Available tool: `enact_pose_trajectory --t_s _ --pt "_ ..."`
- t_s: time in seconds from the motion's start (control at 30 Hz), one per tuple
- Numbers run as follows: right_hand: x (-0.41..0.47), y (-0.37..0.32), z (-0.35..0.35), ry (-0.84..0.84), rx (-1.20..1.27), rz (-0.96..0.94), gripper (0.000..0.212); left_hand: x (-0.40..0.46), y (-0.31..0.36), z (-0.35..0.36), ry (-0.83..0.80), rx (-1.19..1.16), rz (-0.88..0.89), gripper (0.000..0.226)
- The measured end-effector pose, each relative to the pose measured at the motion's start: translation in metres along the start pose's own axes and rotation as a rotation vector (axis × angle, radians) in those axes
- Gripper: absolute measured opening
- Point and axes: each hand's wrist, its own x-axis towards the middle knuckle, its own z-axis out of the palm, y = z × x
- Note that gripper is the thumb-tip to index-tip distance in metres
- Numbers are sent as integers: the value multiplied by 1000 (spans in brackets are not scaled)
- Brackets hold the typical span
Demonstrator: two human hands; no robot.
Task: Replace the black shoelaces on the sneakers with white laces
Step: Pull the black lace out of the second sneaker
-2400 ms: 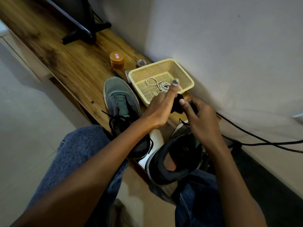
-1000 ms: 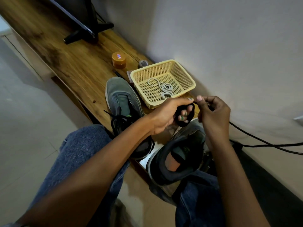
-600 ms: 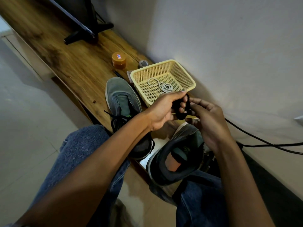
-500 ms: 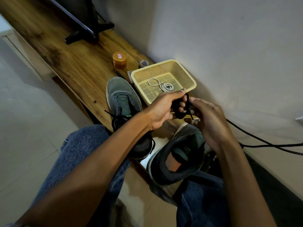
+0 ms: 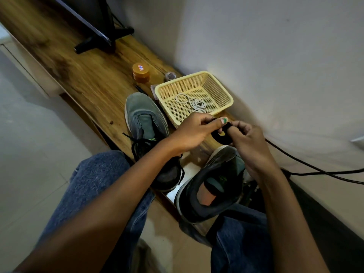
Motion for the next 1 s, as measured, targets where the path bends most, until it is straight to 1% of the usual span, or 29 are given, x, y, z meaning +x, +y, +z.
enact_pose_trajectory --t_s 0.1,0.13,0.2,0.23,0.33,0.43,0.53,0.63,0.73,0.8,0.9,1.0 --pt "2 2 0 -20 4 69 25 2 -6 1 24 140 47 26" --pt "2 3 0 -27 17 95 27 3 -8 1 43 179 62 29" --pt "2 5 -1 -55 48 137 35 4 -11 1 80 209 89 37" --pt "2 5 -1 -57 55 163 34 5 -13 1 96 208 104 35" --pt "2 1 -1 -31 133 264 25 5 -14 3 126 160 129 31" --pt "4 0 -2 -22 244 339 22 4 -13 8 138 47 106 31" --pt "3 -2 -1 -22 287 359 23 4 -10 12 134 -60 64 24" --pt "2 -2 1 -45 256 341 28 3 -9 13 164 -141 11 19" --pt "1 -2 2 -49 253 326 31 3 -8 14 151 -256 -97 24" --pt "-1 -4 1 -20 225 310 28 4 -7 14 123 -298 -190 29" --pt "-2 -5 2 55 95 200 23 5 -6 14 97 -310 -262 34" --pt "-3 -5 5 135 -7 20 8 4 -5 12 126 -325 -244 31"
